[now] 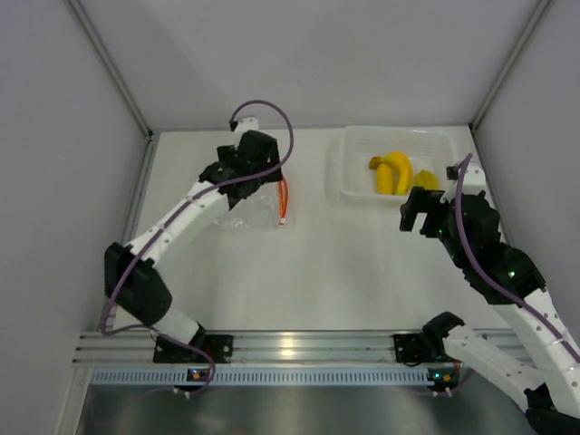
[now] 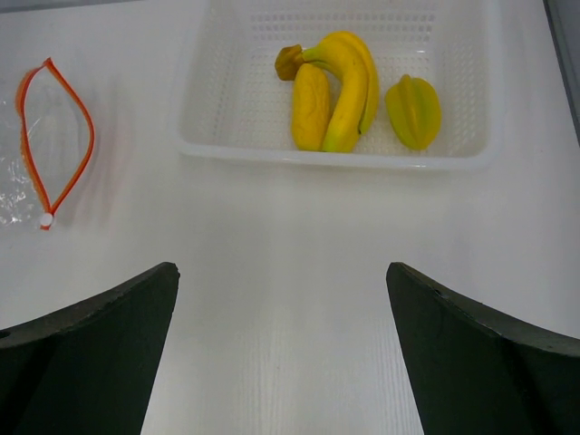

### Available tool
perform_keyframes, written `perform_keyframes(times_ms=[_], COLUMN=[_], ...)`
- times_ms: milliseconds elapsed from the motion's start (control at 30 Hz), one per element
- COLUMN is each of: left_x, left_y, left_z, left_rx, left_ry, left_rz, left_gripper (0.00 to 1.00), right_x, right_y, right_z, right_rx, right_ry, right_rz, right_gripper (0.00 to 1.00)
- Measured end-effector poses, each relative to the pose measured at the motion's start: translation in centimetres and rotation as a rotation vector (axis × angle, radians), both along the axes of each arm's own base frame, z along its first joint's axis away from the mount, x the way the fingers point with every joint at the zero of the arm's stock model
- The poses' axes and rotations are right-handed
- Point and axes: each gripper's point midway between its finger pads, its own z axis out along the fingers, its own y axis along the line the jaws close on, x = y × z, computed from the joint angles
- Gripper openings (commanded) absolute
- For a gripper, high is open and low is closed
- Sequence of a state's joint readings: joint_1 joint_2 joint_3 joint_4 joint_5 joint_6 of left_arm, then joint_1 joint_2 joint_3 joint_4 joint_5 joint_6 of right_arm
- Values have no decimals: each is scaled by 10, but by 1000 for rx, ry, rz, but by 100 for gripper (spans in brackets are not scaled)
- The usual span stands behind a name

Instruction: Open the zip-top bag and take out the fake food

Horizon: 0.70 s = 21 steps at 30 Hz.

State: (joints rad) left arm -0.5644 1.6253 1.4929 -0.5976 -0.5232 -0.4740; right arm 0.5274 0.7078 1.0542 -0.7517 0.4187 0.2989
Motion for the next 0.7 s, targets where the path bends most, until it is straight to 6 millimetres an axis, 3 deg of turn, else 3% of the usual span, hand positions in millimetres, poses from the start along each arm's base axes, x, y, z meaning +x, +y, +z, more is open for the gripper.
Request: perform_keyframes(times_ms=[100, 233, 467, 700], left_x=[-32, -75, -134, -175], left_y=[23, 55, 101, 139], left_z=[42, 81, 110, 118], left_rx=[-63, -139, -184, -131], left_ry=[-100, -219, -343, -395], left_rz=[23, 55, 89, 109], left_gripper=[98, 98, 98, 98], right_x=[-1, -6, -21, -37], right_y=[-6, -13, -27, -42], right_z=[3, 9, 19, 16], right_rx=[-5, 4, 19, -22], right_ry=[-15, -44, -90, -80], right_rz=[-27, -48, -72, -86], right_gripper=[99, 99, 99, 99])
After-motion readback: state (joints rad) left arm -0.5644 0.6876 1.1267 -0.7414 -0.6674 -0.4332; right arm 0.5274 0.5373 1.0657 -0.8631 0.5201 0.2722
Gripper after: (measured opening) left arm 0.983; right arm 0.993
